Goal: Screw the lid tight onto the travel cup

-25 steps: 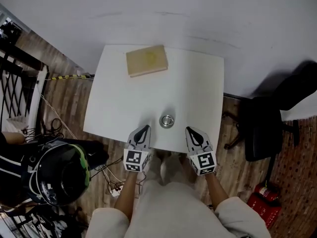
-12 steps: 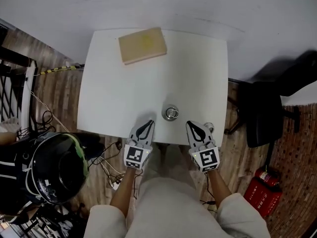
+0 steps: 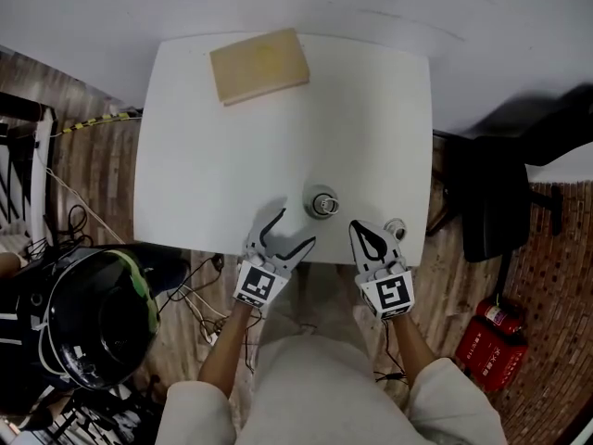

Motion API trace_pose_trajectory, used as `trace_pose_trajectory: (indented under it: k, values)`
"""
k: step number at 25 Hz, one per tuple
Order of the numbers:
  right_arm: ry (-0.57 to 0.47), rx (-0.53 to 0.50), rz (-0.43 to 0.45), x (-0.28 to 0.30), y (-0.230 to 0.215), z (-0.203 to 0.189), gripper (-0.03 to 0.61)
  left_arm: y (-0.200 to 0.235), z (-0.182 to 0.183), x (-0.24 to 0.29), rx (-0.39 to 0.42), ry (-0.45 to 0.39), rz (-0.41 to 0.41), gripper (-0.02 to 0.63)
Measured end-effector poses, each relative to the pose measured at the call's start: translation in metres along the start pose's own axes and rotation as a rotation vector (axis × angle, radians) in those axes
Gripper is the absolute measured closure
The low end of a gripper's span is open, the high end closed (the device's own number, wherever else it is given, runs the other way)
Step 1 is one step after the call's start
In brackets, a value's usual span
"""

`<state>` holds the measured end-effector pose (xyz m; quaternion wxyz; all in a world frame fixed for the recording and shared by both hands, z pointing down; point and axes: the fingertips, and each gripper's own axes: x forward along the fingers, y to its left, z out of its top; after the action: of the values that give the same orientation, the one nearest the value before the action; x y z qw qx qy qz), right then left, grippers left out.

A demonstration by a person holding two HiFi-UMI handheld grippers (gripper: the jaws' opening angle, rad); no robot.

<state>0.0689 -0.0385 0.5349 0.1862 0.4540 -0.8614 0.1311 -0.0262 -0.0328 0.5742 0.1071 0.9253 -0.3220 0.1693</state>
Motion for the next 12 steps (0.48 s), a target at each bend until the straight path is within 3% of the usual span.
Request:
trace_pose_trajectory:
  k: [12]
  values:
    - [0.008, -0.008, -0.010, 0.004, -0.011, -0.003, 0.580, 0.003, 0.008, 0.041, 0.019, -0.032, -0.053, 0.261]
